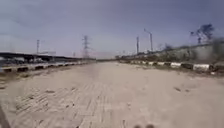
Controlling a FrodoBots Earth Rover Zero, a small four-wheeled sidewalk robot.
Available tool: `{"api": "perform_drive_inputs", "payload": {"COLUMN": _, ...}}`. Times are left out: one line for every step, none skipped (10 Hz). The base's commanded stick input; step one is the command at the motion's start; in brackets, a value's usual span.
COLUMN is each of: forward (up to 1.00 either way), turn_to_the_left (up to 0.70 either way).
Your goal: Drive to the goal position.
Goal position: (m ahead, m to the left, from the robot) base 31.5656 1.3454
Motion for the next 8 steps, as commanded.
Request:
{"api": "perform_drive_inputs", "payload": {"forward": 1.0, "turn_to_the_left": 0.0}}
{"api": "perform_drive_inputs", "payload": {"forward": 1.0, "turn_to_the_left": 0.0}}
{"api": "perform_drive_inputs", "payload": {"forward": 1.0, "turn_to_the_left": 0.0}}
{"api": "perform_drive_inputs", "payload": {"forward": 1.0, "turn_to_the_left": 0.0}}
{"api": "perform_drive_inputs", "payload": {"forward": 1.0, "turn_to_the_left": 0.0}}
{"api": "perform_drive_inputs", "payload": {"forward": 1.0, "turn_to_the_left": 0.0}}
{"api": "perform_drive_inputs", "payload": {"forward": 1.0, "turn_to_the_left": 0.0}}
{"api": "perform_drive_inputs", "payload": {"forward": 1.0, "turn_to_the_left": 0.0}}
